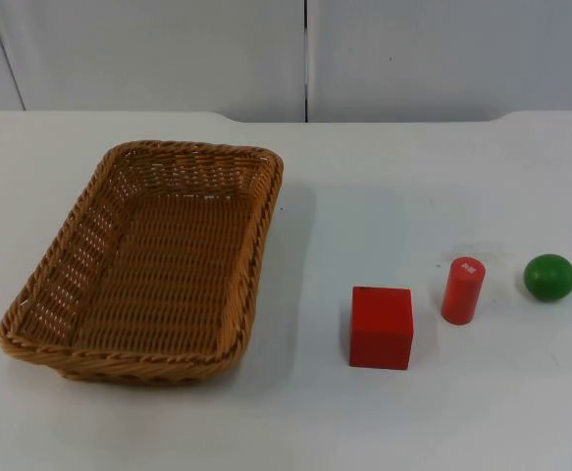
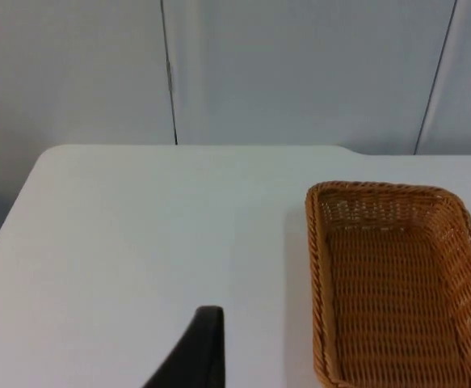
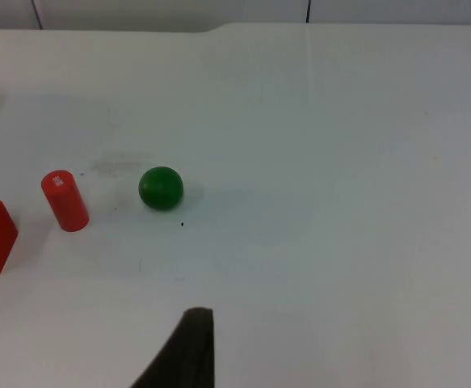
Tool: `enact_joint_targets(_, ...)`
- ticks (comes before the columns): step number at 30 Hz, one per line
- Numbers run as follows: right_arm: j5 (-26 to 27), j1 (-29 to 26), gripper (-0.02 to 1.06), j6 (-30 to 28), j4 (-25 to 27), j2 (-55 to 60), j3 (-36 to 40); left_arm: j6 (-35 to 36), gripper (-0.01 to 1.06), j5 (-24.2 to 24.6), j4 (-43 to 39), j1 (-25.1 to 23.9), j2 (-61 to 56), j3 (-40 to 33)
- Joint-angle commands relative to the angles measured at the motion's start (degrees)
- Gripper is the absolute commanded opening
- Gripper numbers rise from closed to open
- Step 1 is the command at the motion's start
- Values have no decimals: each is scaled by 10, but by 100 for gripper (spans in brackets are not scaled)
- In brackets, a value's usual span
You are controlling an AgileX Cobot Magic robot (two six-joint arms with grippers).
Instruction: Pick up the basket with the left hand and place the object to the left of the red cylinder into the basket with the right hand.
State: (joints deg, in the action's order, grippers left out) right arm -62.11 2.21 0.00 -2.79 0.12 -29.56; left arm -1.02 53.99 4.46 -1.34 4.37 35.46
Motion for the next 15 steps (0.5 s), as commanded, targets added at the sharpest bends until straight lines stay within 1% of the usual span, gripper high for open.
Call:
enact_joint_targets(1,4,-3,105,-5,-1,-1,1,3,105,-25,8,-1,3,3)
enact_joint_targets(3,4,-3,105,-5,-1,-1,1,1,105,-42,10,-1,6,3)
enact_joint_targets(10,4,-3,105,-5,-1,-1,1,-4,105,-48,14,-1,62,3)
enact_joint_targets(12,4,-3,105,-5,-1,-1,1,-18,105,-52,14,-1,96,3)
enact_joint_targets(15,4,-3,105,-5,-1,-1,1,-22,105,-77,16,1,141,3)
